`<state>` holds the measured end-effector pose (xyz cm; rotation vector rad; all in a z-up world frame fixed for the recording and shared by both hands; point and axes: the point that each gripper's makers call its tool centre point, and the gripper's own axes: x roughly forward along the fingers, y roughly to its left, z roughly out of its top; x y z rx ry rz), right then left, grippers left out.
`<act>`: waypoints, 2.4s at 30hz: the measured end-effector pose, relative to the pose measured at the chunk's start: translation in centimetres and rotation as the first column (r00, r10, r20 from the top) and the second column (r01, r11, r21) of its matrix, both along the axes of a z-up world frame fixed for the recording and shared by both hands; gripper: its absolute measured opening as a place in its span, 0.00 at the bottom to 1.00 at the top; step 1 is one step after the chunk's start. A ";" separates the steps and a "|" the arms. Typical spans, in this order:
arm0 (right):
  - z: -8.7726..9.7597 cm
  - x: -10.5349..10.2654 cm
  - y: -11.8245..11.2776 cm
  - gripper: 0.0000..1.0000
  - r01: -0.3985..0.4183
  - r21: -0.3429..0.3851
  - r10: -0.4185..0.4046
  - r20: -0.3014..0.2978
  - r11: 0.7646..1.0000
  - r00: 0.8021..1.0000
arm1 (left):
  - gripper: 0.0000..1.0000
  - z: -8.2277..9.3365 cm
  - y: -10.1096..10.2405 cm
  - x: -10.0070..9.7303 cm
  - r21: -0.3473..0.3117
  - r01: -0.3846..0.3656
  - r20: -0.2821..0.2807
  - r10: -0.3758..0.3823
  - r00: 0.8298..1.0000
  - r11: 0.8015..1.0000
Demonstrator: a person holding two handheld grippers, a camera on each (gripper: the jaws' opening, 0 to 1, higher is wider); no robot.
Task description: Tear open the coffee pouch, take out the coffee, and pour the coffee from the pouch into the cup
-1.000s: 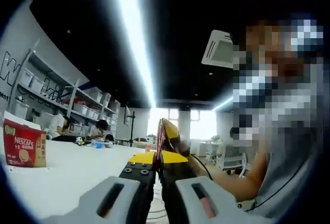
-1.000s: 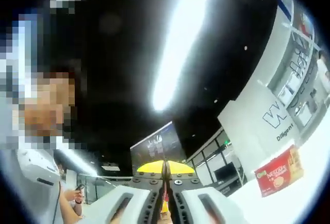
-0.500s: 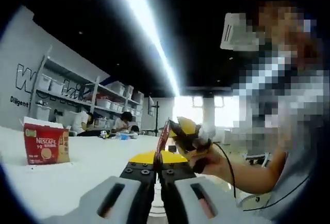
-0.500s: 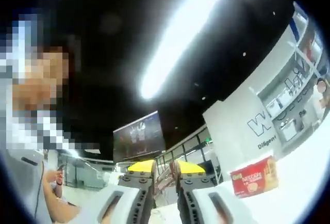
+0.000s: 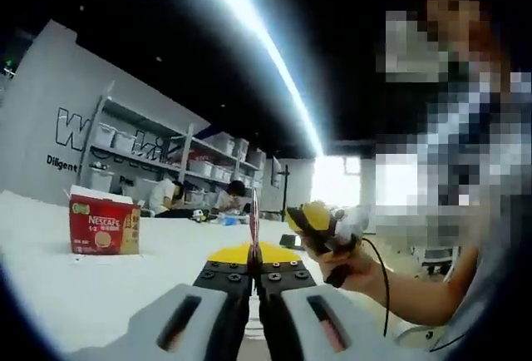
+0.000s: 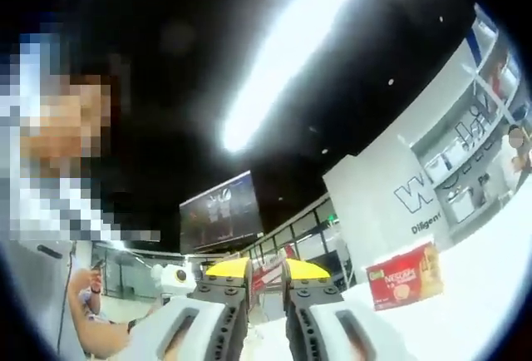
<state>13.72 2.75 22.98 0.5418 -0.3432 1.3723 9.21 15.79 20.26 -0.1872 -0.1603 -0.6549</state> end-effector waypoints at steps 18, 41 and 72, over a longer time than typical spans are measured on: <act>-2.6 -0.6 1.7 0.15 -0.052 -0.032 0.051 -0.033 0.998 0.998 | 0.03 -0.5 10.9 -1.8 -0.066 -0.366 -0.012 0.366 0.931 0.928; -5.2 -0.5 2.9 0.15 -0.073 -0.060 0.068 -0.077 0.996 0.995 | 0.03 0.6 24.0 -5.3 -0.064 -0.616 0.022 0.619 0.785 0.785; -6.9 -0.3 1.3 0.15 -0.053 -0.066 0.046 -0.105 0.996 0.993 | 0.03 -7.5 34.8 -7.3 0.191 -0.875 -0.137 0.895 0.425 0.445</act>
